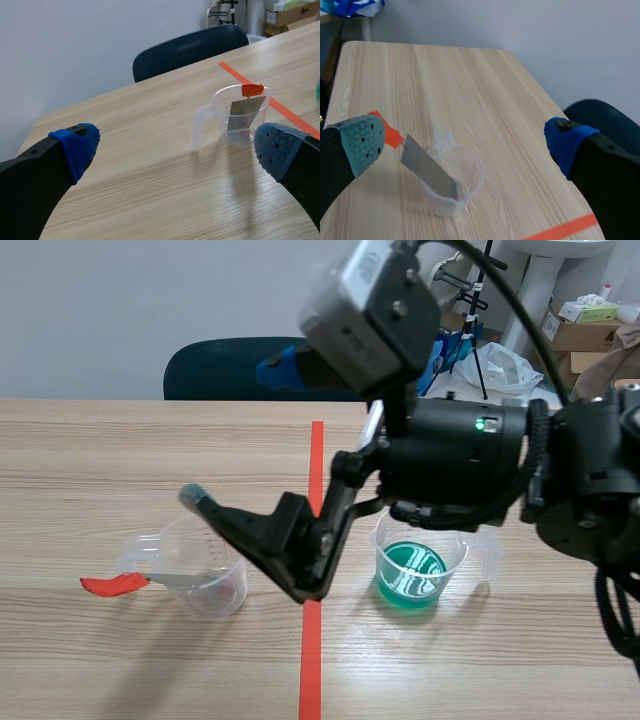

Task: Do the redox reaction experiment

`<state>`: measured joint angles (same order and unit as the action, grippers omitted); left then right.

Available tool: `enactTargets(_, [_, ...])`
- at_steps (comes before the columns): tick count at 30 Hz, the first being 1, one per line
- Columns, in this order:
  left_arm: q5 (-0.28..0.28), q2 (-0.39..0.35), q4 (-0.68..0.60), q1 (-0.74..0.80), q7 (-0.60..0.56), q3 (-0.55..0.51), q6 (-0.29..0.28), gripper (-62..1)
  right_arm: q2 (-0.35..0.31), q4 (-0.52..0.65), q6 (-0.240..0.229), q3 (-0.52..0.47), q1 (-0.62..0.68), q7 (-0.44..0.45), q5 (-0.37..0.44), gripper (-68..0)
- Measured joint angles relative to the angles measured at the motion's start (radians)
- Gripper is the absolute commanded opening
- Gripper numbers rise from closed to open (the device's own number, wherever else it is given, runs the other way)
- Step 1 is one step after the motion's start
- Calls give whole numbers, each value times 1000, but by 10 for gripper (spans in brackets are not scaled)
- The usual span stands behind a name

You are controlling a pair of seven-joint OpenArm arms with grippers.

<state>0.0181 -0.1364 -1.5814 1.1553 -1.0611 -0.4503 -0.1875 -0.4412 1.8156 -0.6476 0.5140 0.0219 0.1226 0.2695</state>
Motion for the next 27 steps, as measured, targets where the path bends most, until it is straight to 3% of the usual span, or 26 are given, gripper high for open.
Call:
enactTargets(5, [-6,0,5,0,52,-38,11,14,-16,34,0,-150,114,-2,31,4])
enactTargets(8, [-53,-3,10,-3,58,-95,11,14,-16,69,0,-244,194,-20,30,4])
enactTargets(13, [-52,-3,14,-37,135,-198,8,14,-16,160,-1,-370,307,-39,32,4])
enactTargets(21, [-51,-5,16,-41,182,-218,8,14,-16,318,-3,-517,496,-72,38,4])
enactTargets(27, [-51,-5,16,-41,182,-218,8,14,-16,344,-3,-568,612,-72,38,4])
